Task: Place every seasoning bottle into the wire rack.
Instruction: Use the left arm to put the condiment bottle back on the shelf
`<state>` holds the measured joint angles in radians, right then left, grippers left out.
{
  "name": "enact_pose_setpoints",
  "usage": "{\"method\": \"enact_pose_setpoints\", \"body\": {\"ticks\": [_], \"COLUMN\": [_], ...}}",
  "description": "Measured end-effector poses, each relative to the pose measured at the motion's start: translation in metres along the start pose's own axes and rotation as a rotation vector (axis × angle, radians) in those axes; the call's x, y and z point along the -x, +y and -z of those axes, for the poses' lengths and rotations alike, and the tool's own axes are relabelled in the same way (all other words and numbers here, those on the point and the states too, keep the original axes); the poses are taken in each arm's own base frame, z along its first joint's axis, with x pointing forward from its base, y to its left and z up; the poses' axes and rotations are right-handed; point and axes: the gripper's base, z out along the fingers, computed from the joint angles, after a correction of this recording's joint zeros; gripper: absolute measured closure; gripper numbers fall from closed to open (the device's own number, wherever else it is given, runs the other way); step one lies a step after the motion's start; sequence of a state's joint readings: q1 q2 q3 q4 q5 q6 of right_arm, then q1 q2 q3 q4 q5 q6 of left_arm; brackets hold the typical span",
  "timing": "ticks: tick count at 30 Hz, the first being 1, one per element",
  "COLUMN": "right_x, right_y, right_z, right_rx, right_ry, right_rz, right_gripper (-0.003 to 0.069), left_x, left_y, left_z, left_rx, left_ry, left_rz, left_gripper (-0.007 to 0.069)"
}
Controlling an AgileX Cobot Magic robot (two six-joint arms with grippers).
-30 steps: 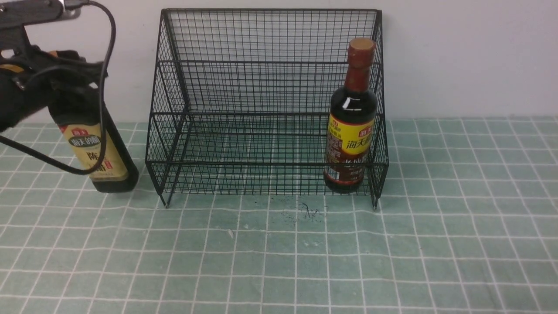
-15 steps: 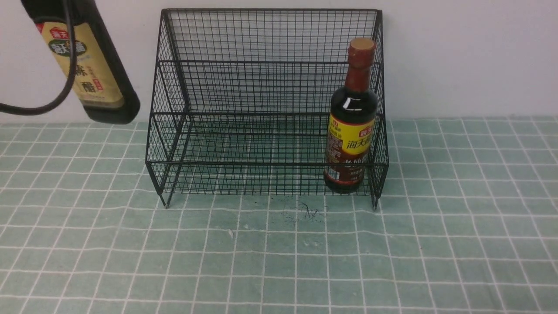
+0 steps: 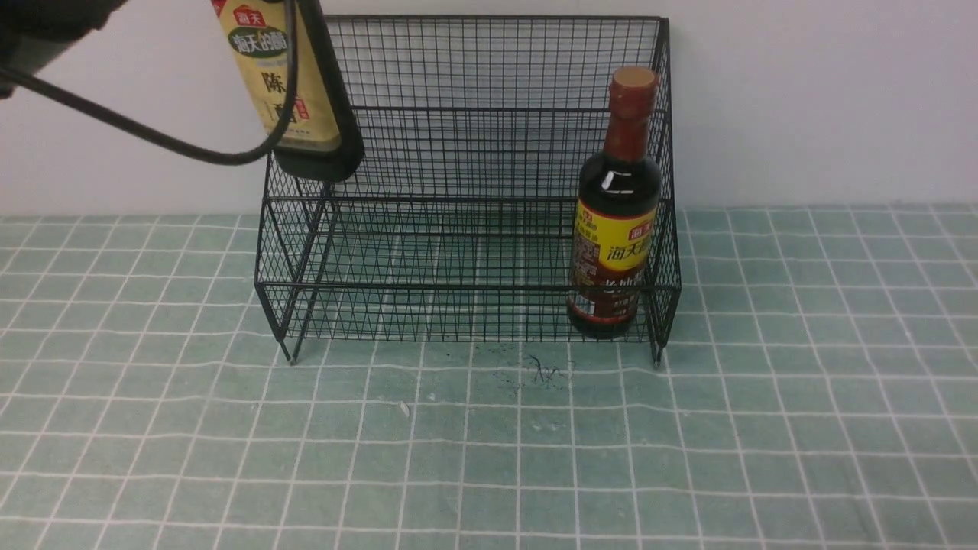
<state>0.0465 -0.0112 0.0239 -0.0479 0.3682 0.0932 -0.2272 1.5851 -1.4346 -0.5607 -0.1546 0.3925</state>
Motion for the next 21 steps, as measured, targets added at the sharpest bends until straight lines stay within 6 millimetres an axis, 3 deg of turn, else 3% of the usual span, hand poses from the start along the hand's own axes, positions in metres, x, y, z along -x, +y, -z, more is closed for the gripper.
{"method": "enact_pose_setpoints", "body": {"ticks": [7, 21], "right_x": [0.0, 0.0], "right_y": [0.0, 0.0], "right_z": [0.0, 0.0], "right_rx": [0.0, 0.0], "right_ry": [0.0, 0.0], "right_rz": [0.0, -0.025], "right_gripper": [0.0673, 0.0673], "left_x": [-0.041, -0.073], "left_y": [0.008, 0.011], "left_z": [-0.03, -0.042], "left_rx": [0.056, 0.061], "left_ry": [0.056, 0.178], "left_rz": [-0.014, -0.028], "left_gripper": [0.0323, 0.0323]}}
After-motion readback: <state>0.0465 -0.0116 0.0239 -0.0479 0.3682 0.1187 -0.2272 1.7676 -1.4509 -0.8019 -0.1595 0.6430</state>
